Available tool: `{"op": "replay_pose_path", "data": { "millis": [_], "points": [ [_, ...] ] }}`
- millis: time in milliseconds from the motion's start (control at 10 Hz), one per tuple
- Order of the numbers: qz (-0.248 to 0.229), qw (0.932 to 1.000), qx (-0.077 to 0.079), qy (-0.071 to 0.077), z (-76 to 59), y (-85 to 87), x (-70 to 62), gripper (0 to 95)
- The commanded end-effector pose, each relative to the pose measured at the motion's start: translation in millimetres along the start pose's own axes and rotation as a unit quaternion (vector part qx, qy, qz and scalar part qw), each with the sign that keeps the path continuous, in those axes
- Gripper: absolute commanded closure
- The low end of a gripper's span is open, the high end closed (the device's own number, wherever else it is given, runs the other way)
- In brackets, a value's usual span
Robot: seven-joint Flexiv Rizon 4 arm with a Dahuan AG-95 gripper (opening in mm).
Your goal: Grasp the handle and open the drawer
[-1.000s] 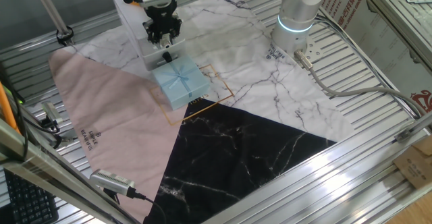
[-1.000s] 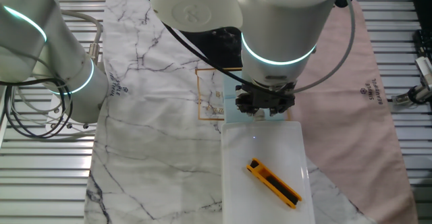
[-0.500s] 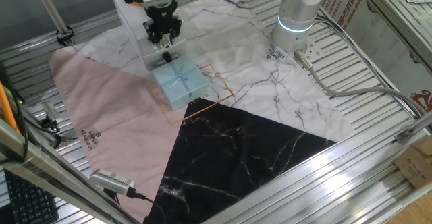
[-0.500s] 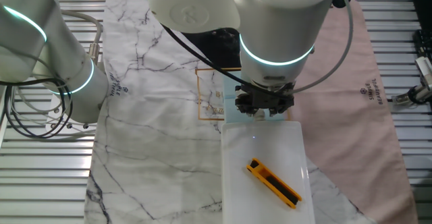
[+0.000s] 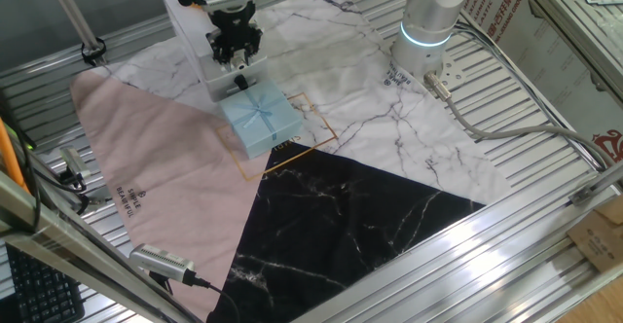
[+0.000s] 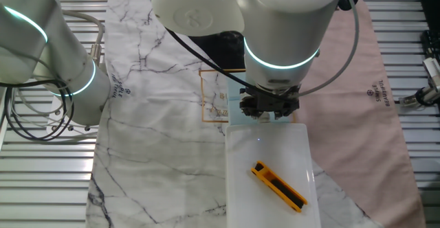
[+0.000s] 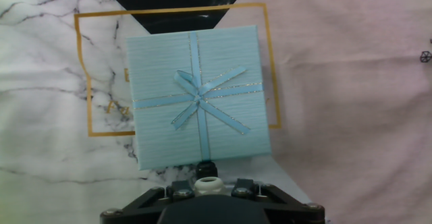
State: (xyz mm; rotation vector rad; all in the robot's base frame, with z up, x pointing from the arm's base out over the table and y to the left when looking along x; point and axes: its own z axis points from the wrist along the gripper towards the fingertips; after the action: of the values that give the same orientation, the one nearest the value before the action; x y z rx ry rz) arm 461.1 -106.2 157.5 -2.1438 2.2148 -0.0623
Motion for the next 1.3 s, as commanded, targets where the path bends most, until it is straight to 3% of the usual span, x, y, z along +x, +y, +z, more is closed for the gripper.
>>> {"op": "replay_pose_path", "data": {
  "millis": [100, 1300],
  "points": [
    [0.0, 1.0, 0.002, 0.0, 1.1, -0.8, 0.0, 57.0],
    [0.001, 1.0, 0.005, -0.002, 6.0, -1.5, 0.6, 57.0]
  ]
}}
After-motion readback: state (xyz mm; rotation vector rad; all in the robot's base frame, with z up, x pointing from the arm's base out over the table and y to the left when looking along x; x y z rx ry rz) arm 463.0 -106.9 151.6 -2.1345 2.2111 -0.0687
